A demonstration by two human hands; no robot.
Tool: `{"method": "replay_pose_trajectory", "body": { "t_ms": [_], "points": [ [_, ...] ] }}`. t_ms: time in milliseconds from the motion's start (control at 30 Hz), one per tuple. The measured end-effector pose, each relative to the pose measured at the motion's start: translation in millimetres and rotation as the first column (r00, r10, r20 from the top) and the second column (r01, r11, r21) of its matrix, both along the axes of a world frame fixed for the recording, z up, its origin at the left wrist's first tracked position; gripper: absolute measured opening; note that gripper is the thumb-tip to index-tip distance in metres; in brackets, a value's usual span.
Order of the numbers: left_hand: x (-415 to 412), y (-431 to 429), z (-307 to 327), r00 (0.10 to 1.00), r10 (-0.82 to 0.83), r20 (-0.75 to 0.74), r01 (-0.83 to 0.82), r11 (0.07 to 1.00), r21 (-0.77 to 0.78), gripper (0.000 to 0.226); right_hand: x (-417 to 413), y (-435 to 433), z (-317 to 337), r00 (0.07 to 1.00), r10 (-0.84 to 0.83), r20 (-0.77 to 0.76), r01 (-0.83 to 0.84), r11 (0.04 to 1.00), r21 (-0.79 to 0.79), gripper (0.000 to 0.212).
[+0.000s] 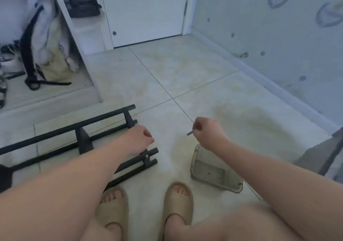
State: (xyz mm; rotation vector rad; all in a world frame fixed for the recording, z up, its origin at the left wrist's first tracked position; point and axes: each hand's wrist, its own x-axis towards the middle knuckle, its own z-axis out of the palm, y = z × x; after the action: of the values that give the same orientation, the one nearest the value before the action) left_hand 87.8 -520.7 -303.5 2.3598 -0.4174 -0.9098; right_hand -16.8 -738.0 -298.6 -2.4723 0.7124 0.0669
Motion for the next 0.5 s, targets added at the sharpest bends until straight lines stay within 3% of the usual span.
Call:
{"method": "replay_pose_trajectory", "body": {
  "t_ms": [167,400,500],
  "points": [
    [-38,55,44,0.999,0.039,0.012,-0.038,0.996,-0.076,0.023,-31,59,58,0.991,-0.006,0.136,-0.004,0.997,0.072,0.021],
    [-72,88,87,1.000,0.017,0.019,-0.012,0.973,-0.229,0.030,-60,105,95,0.980,0.053,0.193,-0.080,0.987,0.136,0.015],
    [-81,98,95,0.999,0.011,0.037,-0.001,0.966,-0.259,0.026,-62,125,104,0.978,0.062,0.197,-0.109,0.964,0.241,0.016]
  ]
}}
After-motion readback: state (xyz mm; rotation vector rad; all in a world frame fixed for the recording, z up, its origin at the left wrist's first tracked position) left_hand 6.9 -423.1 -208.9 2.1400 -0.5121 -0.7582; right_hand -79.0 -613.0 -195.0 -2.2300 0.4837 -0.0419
